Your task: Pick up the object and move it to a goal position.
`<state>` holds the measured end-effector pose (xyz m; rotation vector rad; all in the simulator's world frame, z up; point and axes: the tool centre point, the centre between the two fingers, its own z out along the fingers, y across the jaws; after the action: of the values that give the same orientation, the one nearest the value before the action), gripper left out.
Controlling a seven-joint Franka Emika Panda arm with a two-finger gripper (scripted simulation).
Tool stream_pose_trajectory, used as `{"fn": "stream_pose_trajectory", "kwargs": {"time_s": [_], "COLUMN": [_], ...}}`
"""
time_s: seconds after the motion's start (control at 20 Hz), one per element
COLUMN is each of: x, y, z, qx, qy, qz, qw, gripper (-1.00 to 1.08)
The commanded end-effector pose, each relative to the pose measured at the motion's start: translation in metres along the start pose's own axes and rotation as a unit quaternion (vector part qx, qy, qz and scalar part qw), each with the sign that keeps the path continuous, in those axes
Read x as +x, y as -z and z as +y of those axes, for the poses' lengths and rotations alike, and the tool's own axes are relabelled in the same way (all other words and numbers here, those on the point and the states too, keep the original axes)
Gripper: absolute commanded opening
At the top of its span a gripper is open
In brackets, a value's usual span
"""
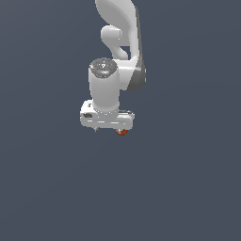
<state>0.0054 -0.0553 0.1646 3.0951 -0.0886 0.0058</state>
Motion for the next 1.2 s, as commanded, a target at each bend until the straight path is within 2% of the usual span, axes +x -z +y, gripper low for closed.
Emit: {"fn": "stream_pose_trajectory", "kwargs": {"time_s": [0.0, 0.35, 0.7, 0.9, 1.15], "x": [0.000, -0.006, -0.019, -0.030, -0.047], "y": [0.000, -0.005, -0.016, -0.024, -0.035], "z": [-0.002, -0.007, -0.017, -0.025, -0.036], "qx": [0.000, 0.002, 0.007, 0.010, 0.013], "qy": [0.000, -0.025, -0.080, -0.125, -0.188], "qz": [0.000, 0.000, -0.001, -0.002, -0.004], "qw": [1.0000, 0.9997, 0.9968, 0.9920, 0.9821], "gripper": [1.00, 1.00, 1.00, 1.00, 1.00]}}
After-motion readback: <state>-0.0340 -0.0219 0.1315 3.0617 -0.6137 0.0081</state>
